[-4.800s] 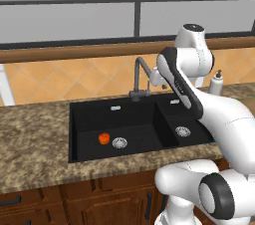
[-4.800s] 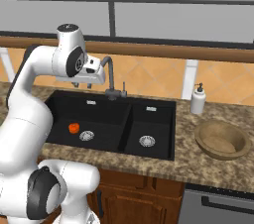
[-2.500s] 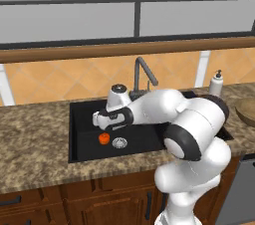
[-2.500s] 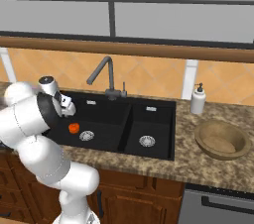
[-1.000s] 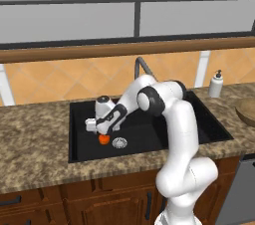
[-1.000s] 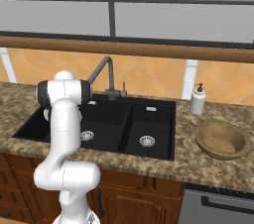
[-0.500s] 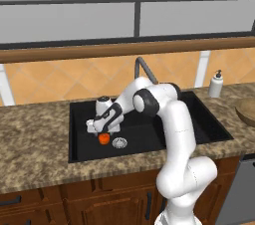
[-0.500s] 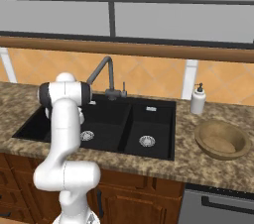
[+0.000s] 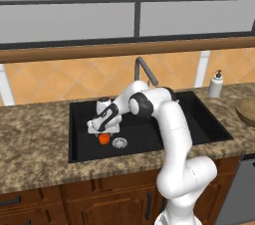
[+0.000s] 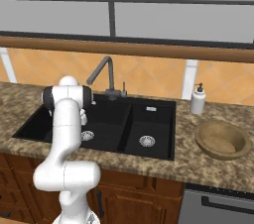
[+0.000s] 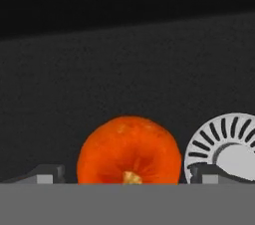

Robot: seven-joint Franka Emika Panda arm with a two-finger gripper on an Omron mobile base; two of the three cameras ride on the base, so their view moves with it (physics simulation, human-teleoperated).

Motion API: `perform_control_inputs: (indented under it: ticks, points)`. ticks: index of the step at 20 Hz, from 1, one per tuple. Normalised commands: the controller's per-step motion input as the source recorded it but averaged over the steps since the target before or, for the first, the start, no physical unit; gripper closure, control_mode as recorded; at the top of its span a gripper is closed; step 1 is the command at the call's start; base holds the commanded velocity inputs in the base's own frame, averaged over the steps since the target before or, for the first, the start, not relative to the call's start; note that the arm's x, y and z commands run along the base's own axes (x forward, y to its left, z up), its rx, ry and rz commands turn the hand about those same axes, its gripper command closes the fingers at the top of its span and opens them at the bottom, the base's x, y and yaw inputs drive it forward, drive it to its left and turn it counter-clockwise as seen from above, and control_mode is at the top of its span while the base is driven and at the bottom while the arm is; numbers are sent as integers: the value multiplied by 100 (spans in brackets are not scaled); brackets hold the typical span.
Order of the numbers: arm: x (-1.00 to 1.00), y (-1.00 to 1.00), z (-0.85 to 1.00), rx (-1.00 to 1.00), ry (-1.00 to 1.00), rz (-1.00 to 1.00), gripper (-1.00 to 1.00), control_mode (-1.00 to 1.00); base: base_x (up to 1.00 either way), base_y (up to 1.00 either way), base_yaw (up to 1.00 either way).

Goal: Pick the squash from the sink and place it in the bowl. Then pick the bowl and place it in the microwave. Then close the microwave door and press the start button.

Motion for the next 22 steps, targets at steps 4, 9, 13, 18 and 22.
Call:
perform_control_inputs:
  ticks: [4,9,13,18,22]
  points:
    - [24,6,-38,0,5,0,-100,-100,0,0,0]
    - [5,13,-39,0,9,0,-100,-100,0,0,0]
    - [0,11,-32,0,10,-1,100,-100,0,0,0]
    - [-14,0,-6,0,4,-1,100,-100,0,0,0]
    - [-54,0,23,0,0,-3,100,-100,0,0,0]
